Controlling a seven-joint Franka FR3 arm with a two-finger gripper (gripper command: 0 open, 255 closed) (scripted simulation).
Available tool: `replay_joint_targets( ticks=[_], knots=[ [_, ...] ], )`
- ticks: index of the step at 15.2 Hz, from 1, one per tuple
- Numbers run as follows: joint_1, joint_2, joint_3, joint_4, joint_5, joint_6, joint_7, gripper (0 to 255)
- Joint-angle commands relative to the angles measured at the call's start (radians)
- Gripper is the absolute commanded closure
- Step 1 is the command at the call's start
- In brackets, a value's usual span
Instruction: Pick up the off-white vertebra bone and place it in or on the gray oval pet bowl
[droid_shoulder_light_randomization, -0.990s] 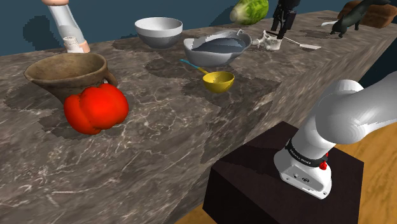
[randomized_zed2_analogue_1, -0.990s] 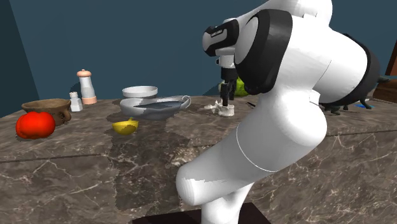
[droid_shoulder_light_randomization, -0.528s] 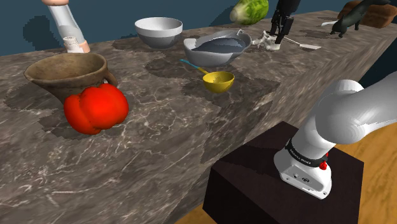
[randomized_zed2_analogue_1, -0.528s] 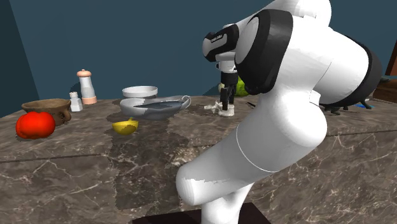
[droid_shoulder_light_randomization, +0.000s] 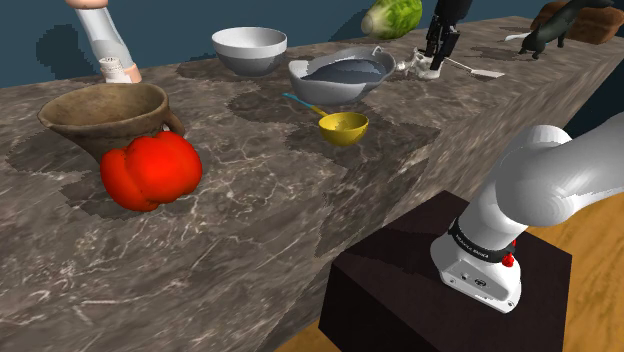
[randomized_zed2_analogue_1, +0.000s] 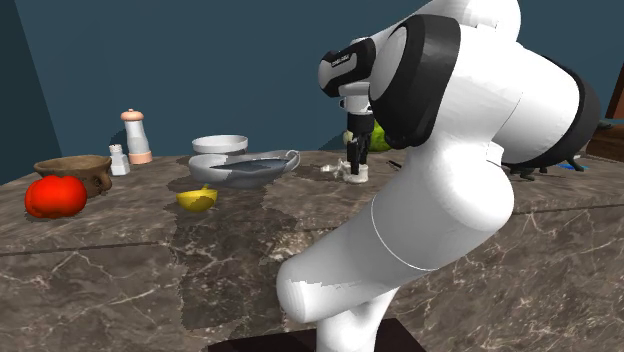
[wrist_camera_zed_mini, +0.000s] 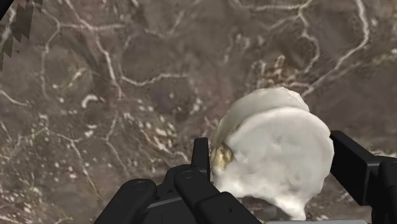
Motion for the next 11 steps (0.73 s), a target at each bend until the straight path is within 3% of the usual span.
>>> replay_joint_targets(
  ticks=[1,5,11],
  knots=[
    [0.000,0.000,0.000,0.000,0.000,0.000,0.000,255],
    [0.000,0.000,0.000,0.000,0.000,0.000,0.000,255],
    [0.008,0.011,0.017,0.085,0.016,-0.075,-0.008,255]
  ],
)
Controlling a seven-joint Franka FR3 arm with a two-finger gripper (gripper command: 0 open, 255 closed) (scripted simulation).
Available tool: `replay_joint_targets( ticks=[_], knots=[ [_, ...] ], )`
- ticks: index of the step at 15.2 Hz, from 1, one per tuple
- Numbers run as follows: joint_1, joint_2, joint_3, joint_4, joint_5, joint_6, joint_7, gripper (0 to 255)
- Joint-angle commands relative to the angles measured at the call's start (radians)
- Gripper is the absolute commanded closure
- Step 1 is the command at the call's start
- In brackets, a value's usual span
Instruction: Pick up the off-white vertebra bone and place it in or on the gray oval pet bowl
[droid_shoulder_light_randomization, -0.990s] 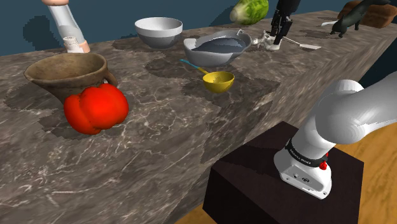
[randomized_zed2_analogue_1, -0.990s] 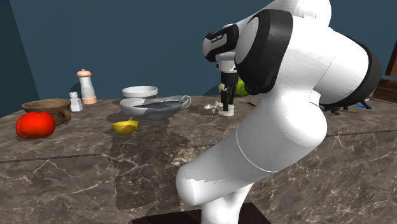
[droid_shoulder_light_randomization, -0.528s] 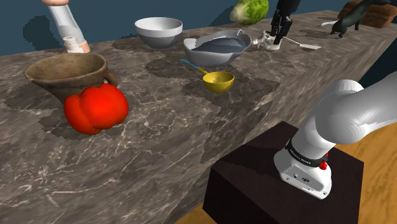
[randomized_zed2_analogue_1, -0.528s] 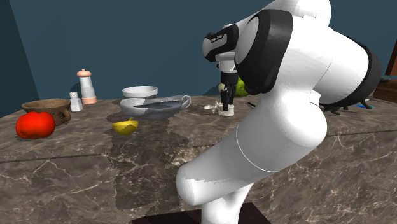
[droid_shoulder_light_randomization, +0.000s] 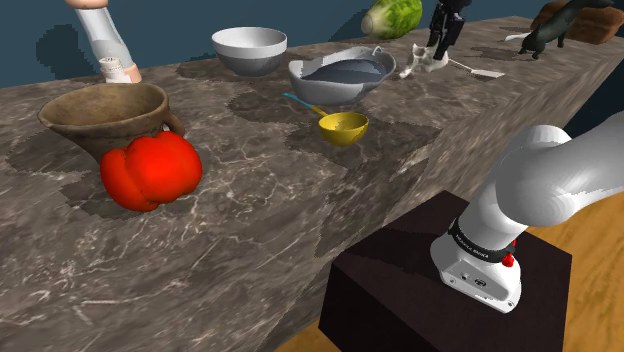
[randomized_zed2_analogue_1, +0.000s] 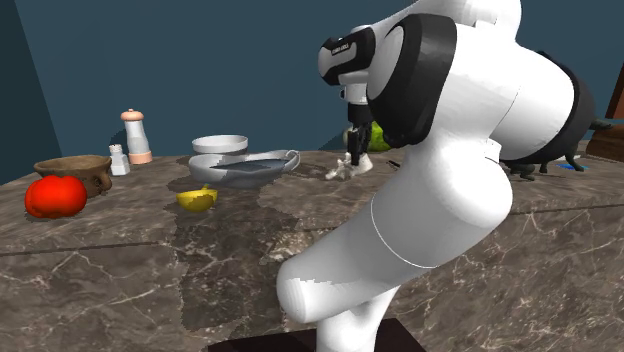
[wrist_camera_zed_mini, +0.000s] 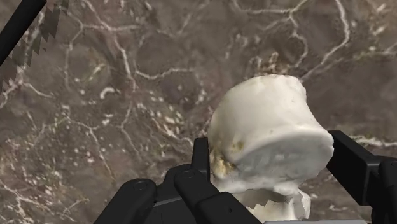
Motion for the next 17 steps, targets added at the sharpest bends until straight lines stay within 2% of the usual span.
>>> replay_joint_targets(
  ticks=[1,17],
  knots=[
    [0.002,0.002,0.006,0.027,0.005,-0.025,-0.002,255],
    [0.026,0.073,0.033,0.291,0.044,-0.221,-0.030,255]
  ],
)
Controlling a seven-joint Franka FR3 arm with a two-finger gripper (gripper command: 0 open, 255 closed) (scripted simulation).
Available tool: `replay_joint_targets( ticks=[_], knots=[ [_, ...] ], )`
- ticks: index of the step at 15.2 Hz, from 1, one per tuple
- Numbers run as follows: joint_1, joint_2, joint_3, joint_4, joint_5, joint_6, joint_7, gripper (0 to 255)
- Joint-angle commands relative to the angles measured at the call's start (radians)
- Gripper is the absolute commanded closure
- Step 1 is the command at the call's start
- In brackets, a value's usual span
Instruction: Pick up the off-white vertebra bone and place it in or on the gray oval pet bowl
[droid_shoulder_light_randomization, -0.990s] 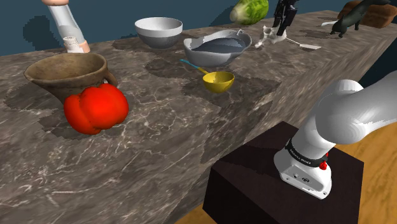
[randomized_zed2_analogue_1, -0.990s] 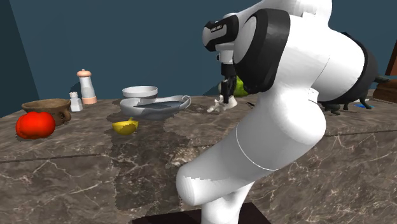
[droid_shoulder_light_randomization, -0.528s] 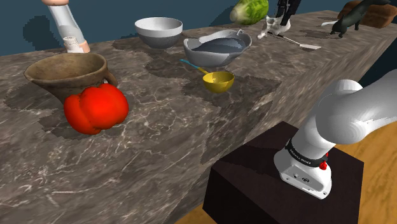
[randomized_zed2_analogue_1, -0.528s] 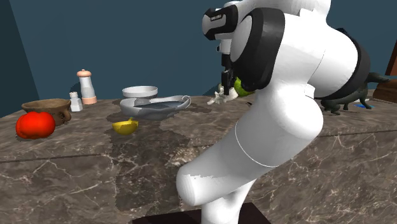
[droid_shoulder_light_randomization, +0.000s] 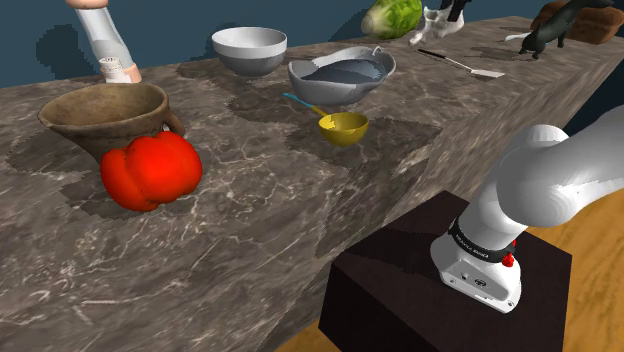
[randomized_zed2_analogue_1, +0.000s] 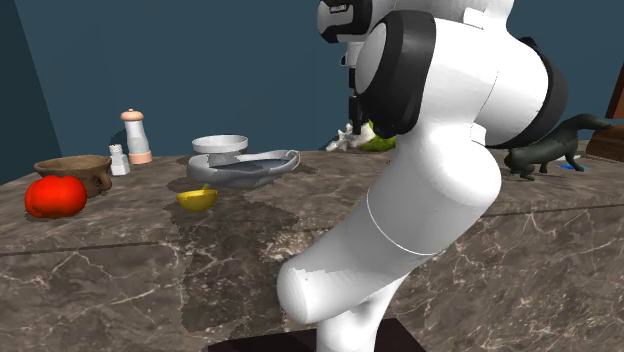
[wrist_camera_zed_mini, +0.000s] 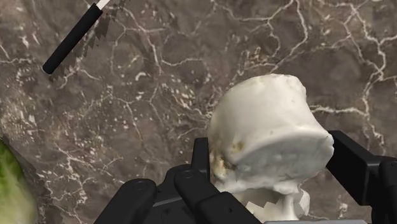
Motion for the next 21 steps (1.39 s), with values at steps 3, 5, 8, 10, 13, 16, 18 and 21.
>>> replay_joint_targets(
  ticks=[3,5,8,10,13,16,18,21],
  knots=[
    [0.006,0.026,0.002,0.077,0.009,-0.051,-0.010,255],
    [0.010,0.040,0.003,0.116,0.014,-0.076,-0.015,255],
    [0.015,0.063,0.003,0.176,0.021,-0.114,-0.024,255],
    [0.017,0.073,0.002,0.201,0.024,-0.129,-0.027,255],
    [0.027,0.057,0.069,0.178,0.046,-0.137,0.052,255],
    [0.039,0.051,0.133,0.164,0.073,-0.144,0.128,255],
    [0.048,0.052,0.173,0.160,0.092,-0.147,0.179,255],
    [0.064,0.063,0.232,0.163,0.121,-0.151,0.253,255]
  ],
)
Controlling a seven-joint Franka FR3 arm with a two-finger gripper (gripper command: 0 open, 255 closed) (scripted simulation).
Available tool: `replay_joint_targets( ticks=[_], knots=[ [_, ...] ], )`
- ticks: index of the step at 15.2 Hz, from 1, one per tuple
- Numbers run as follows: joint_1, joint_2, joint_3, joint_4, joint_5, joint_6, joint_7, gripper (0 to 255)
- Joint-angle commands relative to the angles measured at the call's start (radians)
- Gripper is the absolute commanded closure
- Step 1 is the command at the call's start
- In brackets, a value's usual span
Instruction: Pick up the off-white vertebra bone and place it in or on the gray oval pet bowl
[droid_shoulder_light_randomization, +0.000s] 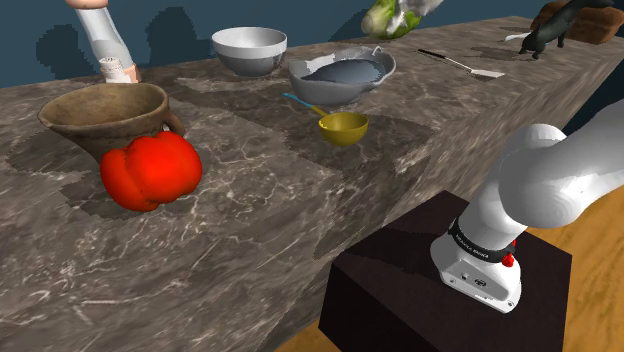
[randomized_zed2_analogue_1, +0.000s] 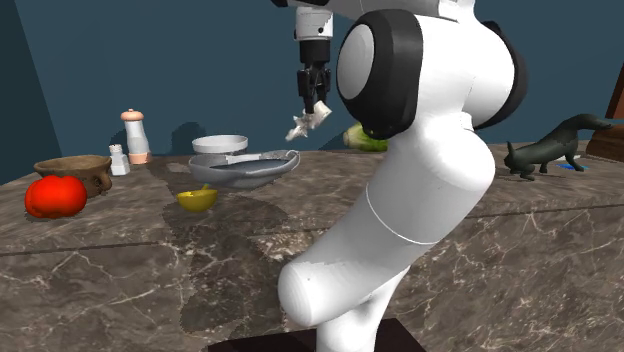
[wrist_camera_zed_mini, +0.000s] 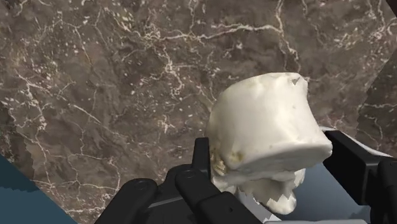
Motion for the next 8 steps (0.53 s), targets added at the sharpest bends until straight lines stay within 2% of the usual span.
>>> replay_joint_targets(
  ticks=[1,8],
  knots=[
    [0.011,0.018,0.035,0.015,0.020,-0.003,0.046,255],
    [0.051,0.084,0.162,0.068,0.085,-0.007,0.214,255]
  ],
)
